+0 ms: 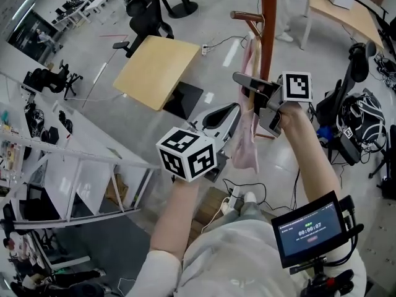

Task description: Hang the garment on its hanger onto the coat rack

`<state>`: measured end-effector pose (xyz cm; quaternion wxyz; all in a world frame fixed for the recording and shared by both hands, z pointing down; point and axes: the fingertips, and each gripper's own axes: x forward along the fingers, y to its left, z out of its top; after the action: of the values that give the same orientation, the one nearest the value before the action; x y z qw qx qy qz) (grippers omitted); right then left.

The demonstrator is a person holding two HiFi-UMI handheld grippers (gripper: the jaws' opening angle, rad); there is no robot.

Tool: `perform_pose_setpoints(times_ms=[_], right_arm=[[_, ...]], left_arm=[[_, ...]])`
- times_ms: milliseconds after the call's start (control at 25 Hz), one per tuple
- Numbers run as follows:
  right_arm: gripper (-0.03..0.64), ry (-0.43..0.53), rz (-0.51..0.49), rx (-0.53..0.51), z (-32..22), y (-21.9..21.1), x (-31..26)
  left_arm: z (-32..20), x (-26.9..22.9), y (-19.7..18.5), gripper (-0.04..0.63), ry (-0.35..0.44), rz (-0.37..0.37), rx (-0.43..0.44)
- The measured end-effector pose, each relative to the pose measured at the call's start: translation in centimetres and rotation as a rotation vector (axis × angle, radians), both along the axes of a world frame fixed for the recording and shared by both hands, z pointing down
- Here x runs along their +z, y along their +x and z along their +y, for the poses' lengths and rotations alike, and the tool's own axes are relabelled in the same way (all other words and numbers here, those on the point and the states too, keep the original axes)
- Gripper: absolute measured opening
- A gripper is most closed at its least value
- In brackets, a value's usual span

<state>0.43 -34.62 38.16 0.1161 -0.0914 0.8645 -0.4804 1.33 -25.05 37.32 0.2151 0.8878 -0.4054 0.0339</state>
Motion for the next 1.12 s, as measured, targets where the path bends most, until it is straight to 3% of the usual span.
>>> perform_pose_setpoints(times_ms=[360,680,920,1120], right_arm=[[0.023,0.123,0.145,0.001,-0.7,1.5,1.0],[0.026,0.238,0.383,0.018,-1.0,2.9,3.1],[0.028,0.445,0.747,-0.001,-1.5,4.1,5.0],[0.031,0.539,0.881,-0.005,-1.9,5.3,5.2]], left_arm=[[-1.1,1.1,1.3,0.006,-0.024,0.023,0.022],[-1.6,1.8,2.2,0.006,-0.036,0.034,0.042],[-1.6,2.1,3.0,0.006,-0.039,0.032,0.051],[-1.4,2.2,3.3,0.006,-0.040,0.035,0.055]])
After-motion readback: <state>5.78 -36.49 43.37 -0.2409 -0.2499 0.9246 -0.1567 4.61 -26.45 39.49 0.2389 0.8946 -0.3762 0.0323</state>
